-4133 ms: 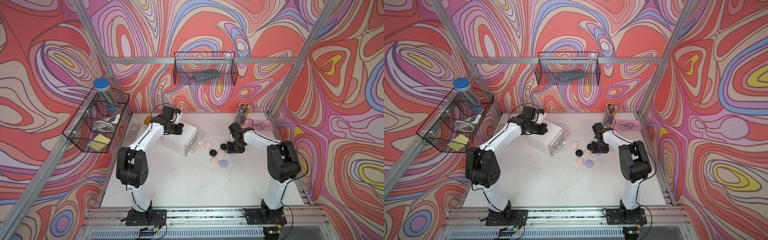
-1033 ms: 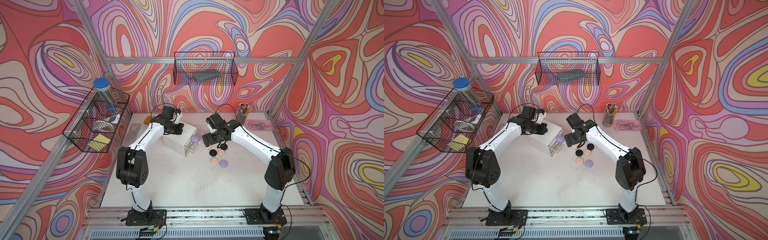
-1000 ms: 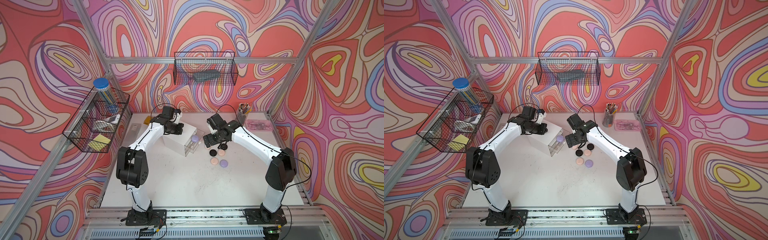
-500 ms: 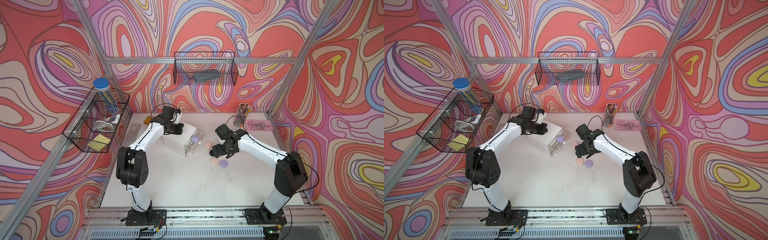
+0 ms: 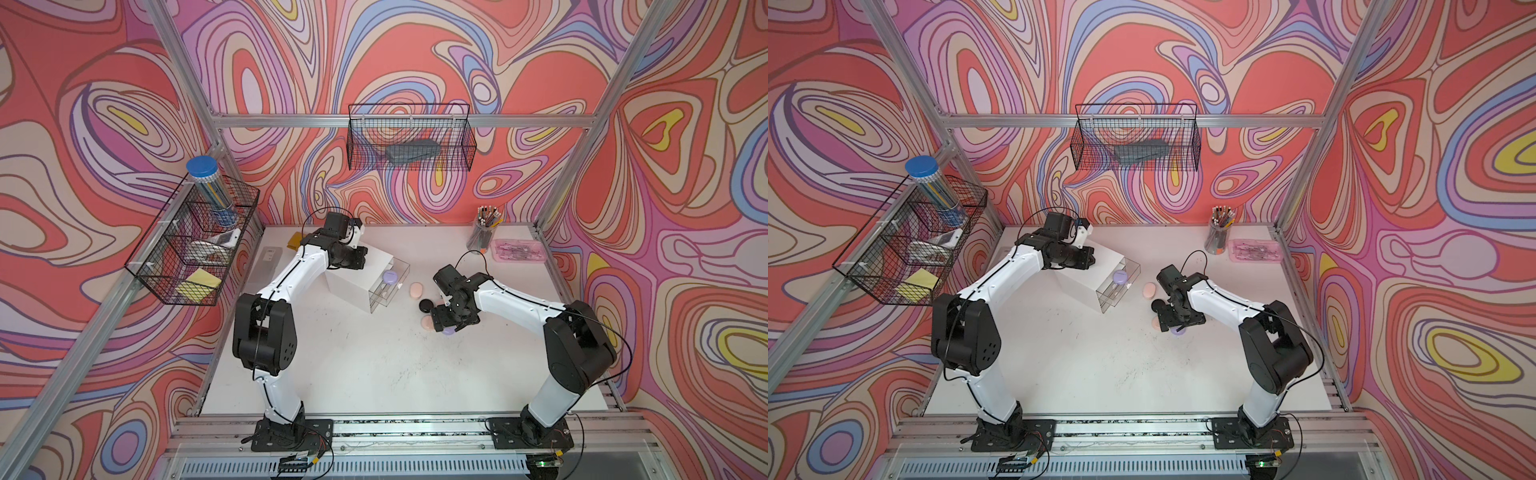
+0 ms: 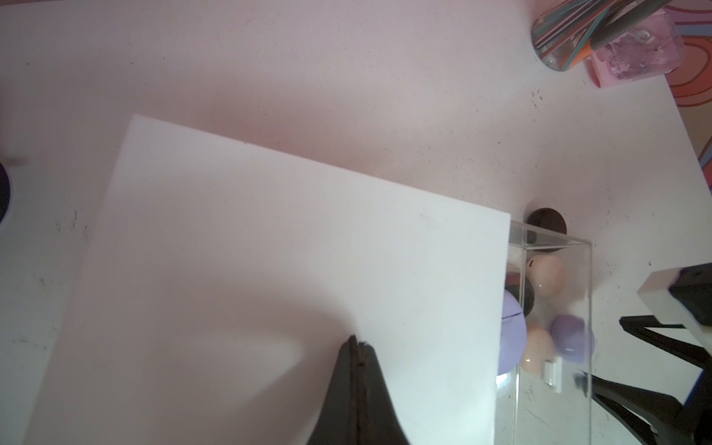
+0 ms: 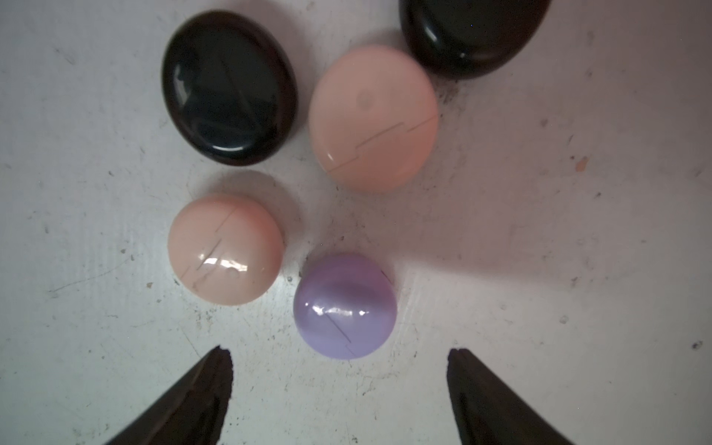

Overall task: Put the bluetooth earphones in the drawer according to color
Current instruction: Pick up the Bluetooth earphone from the center of the board.

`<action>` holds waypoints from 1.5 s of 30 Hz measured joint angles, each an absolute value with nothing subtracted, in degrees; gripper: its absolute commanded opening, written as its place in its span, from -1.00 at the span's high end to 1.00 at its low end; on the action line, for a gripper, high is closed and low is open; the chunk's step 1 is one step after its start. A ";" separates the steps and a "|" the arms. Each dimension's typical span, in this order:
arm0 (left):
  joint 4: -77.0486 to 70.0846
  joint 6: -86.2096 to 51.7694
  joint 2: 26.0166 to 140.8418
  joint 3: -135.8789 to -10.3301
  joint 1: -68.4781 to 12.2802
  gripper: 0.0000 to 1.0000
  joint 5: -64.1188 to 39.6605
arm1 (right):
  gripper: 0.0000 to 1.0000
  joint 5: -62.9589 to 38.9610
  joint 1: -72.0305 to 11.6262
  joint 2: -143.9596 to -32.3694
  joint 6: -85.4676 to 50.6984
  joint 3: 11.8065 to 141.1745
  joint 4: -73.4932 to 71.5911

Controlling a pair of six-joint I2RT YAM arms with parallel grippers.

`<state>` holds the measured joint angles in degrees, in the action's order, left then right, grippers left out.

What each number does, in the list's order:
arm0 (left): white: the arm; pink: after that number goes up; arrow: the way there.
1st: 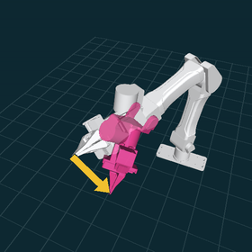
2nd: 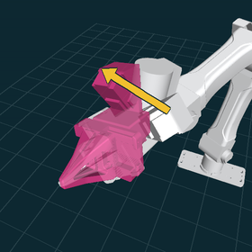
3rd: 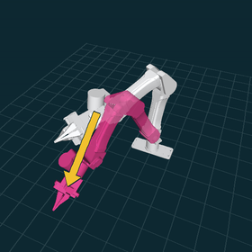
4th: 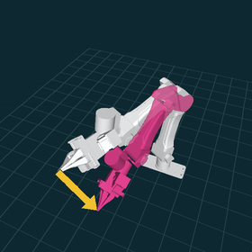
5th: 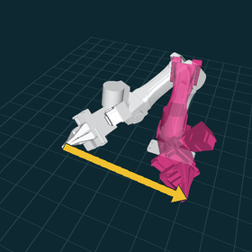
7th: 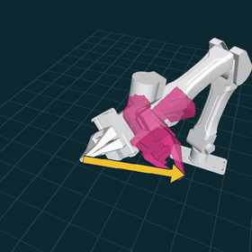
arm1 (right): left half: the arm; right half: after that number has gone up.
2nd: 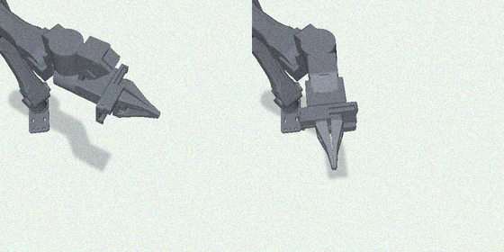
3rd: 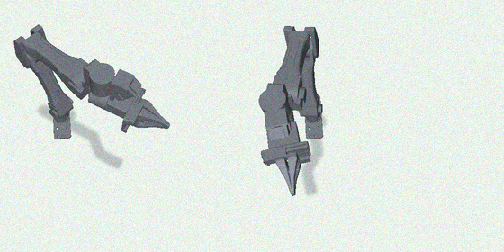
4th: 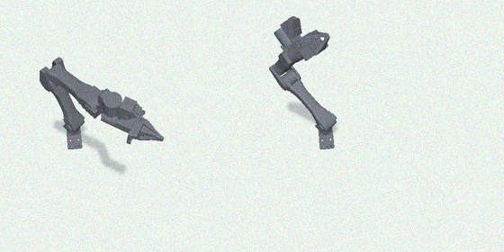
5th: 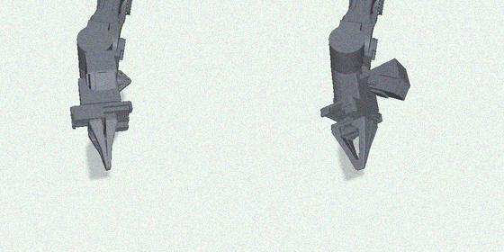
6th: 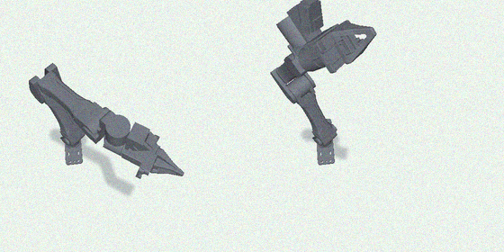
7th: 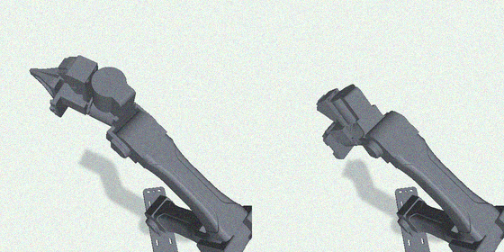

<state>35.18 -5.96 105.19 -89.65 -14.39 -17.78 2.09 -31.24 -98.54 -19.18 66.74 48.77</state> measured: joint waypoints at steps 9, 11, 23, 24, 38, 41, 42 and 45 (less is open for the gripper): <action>35.20 -5.96 105.23 -89.69 -14.39 1.00 -17.78 | -0.68 1.67 -30.44 -101.34 -19.70 66.70 46.30; 35.22 -5.93 105.23 -89.69 -14.39 1.00 -17.78 | -0.68 1.45 -30.28 -102.50 -19.90 66.72 45.93; 35.62 -5.80 105.45 -90.06 -14.39 1.00 -17.78 | -0.47 1.04 -30.06 -104.90 -20.43 66.50 45.25; 35.62 -5.80 105.45 -90.06 -14.39 1.00 -17.80 | -0.40 1.04 -30.06 -104.90 -20.47 66.41 45.21; 35.66 -5.78 105.49 -90.11 -14.39 1.00 -17.80 | -0.11 0.58 -29.95 -104.90 -21.12 65.98 44.12; 35.68 -5.78 105.49 -90.11 -14.39 1.00 -17.80 | 0.11 0.60 -29.93 -104.90 -21.28 65.91 43.99; 35.68 -5.78 105.49 -90.11 -14.39 1.00 -17.80 | 0.12 0.58 -29.93 -104.90 -21.41 65.91 43.94; 35.68 -5.78 105.49 -90.13 -14.44 1.00 -17.74 | 0.15 0.62 -29.91 -104.90 -21.67 65.91 43.90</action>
